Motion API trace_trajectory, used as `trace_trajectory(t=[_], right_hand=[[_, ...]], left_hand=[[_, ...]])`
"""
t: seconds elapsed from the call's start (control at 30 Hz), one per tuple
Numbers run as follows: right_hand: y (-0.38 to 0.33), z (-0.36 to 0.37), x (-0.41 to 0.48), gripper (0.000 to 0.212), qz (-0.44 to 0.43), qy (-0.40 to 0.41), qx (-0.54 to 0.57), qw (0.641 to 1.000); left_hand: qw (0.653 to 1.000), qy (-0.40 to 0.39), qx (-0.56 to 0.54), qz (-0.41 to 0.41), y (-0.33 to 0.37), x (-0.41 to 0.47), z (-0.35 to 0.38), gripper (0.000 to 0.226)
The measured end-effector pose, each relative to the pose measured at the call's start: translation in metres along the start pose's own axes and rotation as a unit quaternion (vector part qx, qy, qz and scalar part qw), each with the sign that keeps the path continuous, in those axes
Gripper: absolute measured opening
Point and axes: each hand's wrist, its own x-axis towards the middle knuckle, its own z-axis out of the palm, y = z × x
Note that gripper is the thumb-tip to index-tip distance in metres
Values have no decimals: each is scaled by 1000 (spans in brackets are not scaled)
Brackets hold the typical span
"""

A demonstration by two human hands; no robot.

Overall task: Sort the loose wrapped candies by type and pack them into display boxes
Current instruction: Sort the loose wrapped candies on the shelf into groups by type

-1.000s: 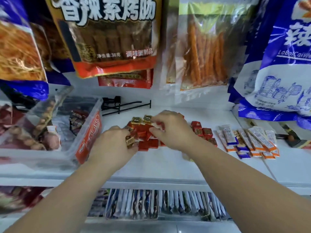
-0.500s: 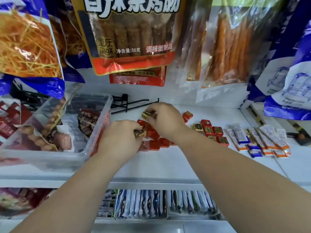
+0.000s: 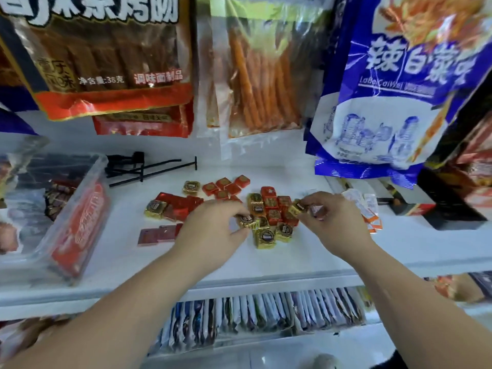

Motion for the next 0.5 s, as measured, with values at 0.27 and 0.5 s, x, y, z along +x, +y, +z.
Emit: trace_trajectory(t=[0.27, 0.5], right_hand=[[9, 25, 17, 17, -52, 23, -5, 998], [5, 44, 26, 19, -80, 9, -57, 995]], left_hand=[[998, -20, 48, 24, 14, 28, 49, 32], [996, -18, 51, 67, 1, 22, 38, 30]])
